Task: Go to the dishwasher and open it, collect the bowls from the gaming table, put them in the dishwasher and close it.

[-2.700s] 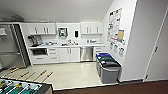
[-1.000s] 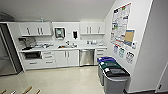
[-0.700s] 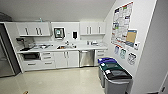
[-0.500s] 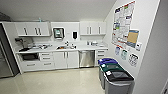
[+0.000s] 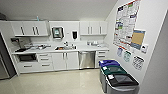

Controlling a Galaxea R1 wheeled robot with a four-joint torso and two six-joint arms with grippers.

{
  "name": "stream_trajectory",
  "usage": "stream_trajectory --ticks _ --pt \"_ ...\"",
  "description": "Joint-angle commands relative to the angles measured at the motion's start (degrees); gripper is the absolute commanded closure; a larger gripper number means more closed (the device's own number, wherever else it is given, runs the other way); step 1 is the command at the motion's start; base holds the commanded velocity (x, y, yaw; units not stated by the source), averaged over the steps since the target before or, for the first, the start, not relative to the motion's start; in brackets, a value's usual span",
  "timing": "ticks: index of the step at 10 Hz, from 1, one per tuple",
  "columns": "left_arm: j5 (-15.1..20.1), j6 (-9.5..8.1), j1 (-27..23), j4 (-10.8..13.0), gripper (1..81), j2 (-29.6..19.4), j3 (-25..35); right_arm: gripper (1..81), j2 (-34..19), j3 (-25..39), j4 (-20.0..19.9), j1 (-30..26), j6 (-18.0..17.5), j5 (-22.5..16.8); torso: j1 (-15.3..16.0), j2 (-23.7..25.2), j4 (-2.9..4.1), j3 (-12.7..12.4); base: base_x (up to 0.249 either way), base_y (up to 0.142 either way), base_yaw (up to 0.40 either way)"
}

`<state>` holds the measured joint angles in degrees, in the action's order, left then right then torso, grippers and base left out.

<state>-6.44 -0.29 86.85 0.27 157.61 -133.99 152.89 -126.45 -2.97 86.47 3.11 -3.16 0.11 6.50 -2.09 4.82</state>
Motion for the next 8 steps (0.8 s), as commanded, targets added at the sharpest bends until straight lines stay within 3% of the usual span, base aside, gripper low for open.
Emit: stream_trajectory --ticks 1,8 --pt "2.5 -0.23 -3.0 0.3 1.0 -0.9 0.2 1.0 -1.2 0.4 0.2 -3.4 0.1 -3.3 0.0 0.0 0.0 0.0 0.226 0.0 0.0" --pt "2.5 -0.23 -3.0 0.3 1.0 -0.6 -0.6 1.0 -1.1 0.2 0.2 -3.6 0.1 -3.3 0.0 0.0 0.0 0.0 0.225 0.0 0.0"
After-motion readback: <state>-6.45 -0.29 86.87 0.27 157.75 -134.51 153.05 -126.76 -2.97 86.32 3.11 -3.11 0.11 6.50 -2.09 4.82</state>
